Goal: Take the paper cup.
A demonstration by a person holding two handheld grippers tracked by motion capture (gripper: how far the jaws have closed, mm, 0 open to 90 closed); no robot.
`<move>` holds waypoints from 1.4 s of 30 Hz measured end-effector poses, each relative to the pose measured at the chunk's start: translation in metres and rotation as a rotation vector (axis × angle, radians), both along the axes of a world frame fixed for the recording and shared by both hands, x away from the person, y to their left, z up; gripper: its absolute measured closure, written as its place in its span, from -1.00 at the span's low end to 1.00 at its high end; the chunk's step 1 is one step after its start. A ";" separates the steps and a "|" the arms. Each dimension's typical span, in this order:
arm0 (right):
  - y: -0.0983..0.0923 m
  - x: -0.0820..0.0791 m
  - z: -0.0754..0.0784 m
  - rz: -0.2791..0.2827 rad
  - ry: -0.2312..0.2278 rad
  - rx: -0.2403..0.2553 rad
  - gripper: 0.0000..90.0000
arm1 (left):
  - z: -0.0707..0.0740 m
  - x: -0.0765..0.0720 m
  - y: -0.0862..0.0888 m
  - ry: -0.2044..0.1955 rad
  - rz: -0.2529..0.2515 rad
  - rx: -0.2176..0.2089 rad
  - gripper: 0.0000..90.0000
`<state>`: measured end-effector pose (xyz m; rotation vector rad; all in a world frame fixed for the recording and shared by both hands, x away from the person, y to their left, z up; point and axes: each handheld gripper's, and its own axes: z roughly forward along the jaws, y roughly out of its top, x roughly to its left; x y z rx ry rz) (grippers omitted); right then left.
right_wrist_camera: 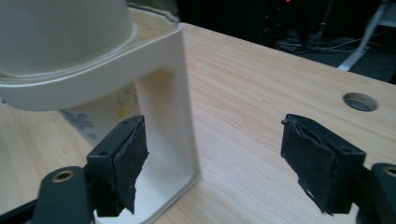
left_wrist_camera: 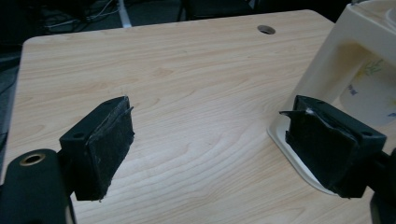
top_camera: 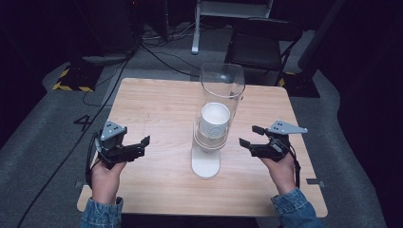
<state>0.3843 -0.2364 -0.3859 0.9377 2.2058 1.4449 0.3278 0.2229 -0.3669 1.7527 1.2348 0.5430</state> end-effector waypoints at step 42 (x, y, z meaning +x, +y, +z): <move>0.095 0.003 -0.052 0.193 -0.020 0.054 -0.45 | -0.012 -0.008 0.003 0.006 0.062 0.028 -0.66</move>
